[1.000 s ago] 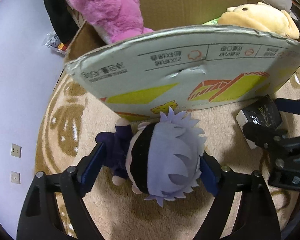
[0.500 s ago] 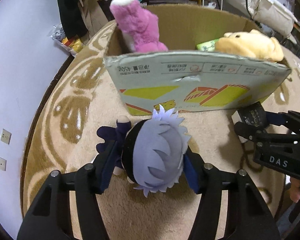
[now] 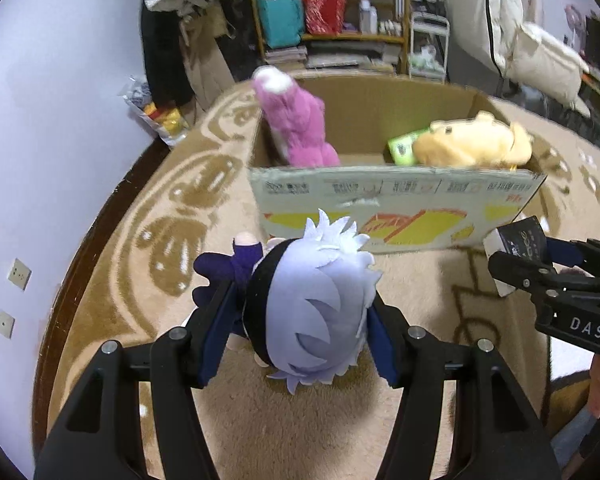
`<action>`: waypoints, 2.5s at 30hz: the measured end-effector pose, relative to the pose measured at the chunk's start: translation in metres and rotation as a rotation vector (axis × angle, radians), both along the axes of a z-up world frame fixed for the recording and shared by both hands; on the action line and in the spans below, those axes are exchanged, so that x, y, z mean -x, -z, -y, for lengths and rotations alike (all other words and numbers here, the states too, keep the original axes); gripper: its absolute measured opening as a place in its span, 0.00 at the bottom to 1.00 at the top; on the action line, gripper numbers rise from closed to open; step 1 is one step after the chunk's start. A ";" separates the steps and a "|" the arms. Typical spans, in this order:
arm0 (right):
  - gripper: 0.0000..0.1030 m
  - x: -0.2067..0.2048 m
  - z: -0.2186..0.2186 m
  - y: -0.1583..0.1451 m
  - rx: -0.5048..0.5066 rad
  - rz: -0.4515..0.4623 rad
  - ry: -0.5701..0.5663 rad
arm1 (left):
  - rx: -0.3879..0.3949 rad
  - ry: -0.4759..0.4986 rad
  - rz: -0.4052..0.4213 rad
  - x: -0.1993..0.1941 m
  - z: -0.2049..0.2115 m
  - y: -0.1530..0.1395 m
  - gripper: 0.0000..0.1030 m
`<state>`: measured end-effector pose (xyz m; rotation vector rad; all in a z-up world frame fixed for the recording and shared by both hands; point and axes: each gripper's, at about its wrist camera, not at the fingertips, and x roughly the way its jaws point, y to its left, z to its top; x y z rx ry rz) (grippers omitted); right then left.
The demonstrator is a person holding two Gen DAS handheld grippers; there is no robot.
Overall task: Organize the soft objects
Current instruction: 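Lift the doll with the left tool while the right tool lifts the black tissue pack toward the box, then open both tools to drop the doll and black tissue pack into the box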
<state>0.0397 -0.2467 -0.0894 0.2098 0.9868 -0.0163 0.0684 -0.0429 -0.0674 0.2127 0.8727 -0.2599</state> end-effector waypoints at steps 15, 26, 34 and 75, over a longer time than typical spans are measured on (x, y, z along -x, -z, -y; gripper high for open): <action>0.65 0.014 -0.009 -0.080 0.025 0.232 -0.023 | 0.127 -0.002 0.240 0.035 -0.016 -0.070 0.58; 0.66 -0.013 -0.002 -0.091 0.068 0.257 -0.026 | 0.167 0.040 0.317 0.017 -0.003 -0.098 0.58; 0.66 -0.043 0.007 -0.102 0.108 0.275 -0.064 | 0.154 0.078 0.363 -0.013 0.013 -0.103 0.58; 0.74 -0.099 0.047 -0.052 -0.125 0.229 -0.027 | 0.113 0.193 0.217 -0.080 0.071 -0.040 0.82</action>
